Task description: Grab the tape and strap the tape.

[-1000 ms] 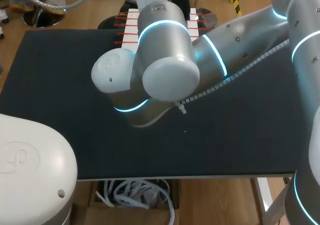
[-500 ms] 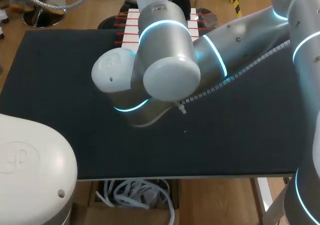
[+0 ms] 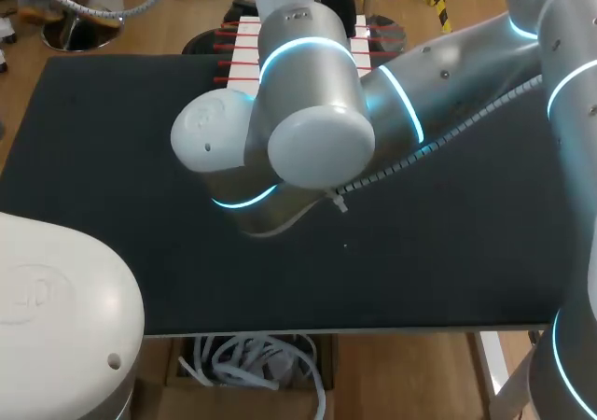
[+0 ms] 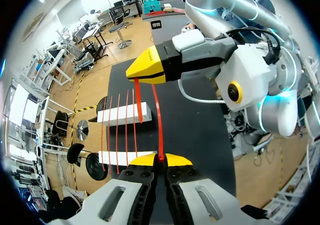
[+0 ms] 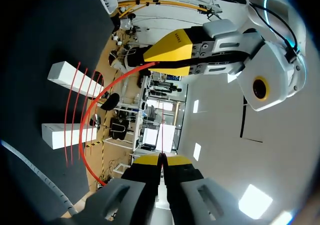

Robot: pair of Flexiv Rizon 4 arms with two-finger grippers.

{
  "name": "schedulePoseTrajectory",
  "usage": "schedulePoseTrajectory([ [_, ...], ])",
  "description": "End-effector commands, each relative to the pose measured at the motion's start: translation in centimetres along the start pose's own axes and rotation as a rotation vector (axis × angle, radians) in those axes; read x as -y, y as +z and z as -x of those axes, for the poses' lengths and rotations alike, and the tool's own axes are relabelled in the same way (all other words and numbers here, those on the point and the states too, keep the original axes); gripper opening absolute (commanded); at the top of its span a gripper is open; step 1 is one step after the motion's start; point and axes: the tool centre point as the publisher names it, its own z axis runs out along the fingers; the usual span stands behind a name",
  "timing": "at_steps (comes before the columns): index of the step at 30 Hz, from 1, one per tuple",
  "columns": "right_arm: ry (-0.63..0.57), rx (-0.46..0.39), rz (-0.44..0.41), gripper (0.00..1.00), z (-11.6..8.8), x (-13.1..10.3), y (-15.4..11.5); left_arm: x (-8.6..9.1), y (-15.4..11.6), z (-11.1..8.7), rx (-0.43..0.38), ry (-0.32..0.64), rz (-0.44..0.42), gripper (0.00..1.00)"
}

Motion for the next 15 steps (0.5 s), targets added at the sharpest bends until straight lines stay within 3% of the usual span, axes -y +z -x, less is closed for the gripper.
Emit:
schedulePoseTrajectory([
  [1,-0.004,-0.004,-0.001,0.0,0.2,0.0,0.0,0.0,-0.1,0.0,-0.002,-0.001,0.004,0.0],
  [15,-0.017,0.078,-0.034,0.0,0.7,-0.1,-1.2,0.0,-0.1,0.0,-0.002,-0.001,0.004,0.0],
])
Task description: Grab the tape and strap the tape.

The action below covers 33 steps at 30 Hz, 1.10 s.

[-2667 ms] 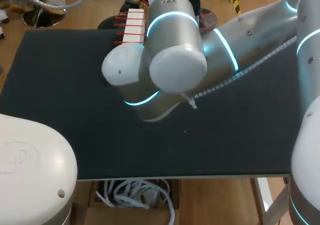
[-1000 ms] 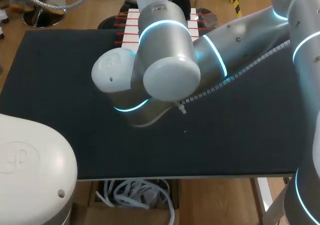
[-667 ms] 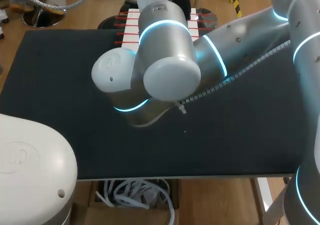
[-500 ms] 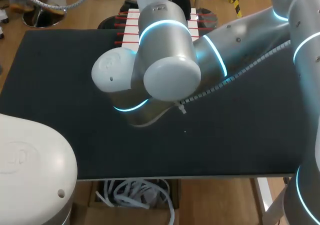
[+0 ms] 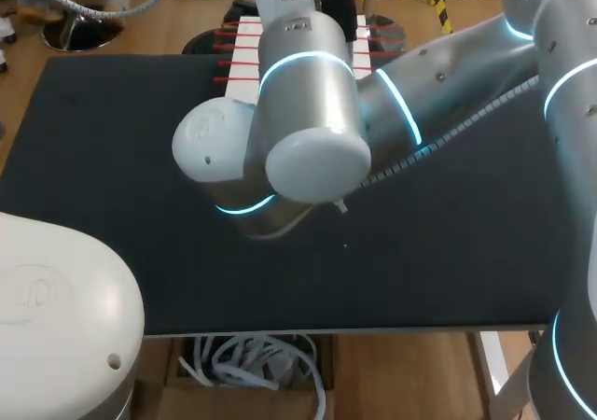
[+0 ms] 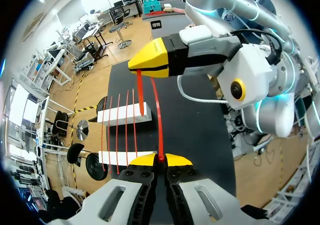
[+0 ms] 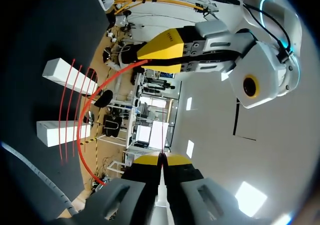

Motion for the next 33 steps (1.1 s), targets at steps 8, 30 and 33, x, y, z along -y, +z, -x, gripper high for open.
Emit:
schedulePoseTrajectory([
  [8,-0.033,0.023,-0.037,0.0,0.1,-1.2,-1.4,0.0,-0.1,0.0,-0.002,-0.001,0.004,0.0],
  [30,-0.073,0.035,-0.067,0.0,-0.4,-2.3,-2.2,0.0,-0.1,0.0,-0.002,-0.001,0.004,0.0],
  [33,-0.081,0.037,-0.073,0.0,-0.6,-2.5,-2.1,0.0,-0.1,0.0,-0.002,-0.001,0.004,0.0],
])
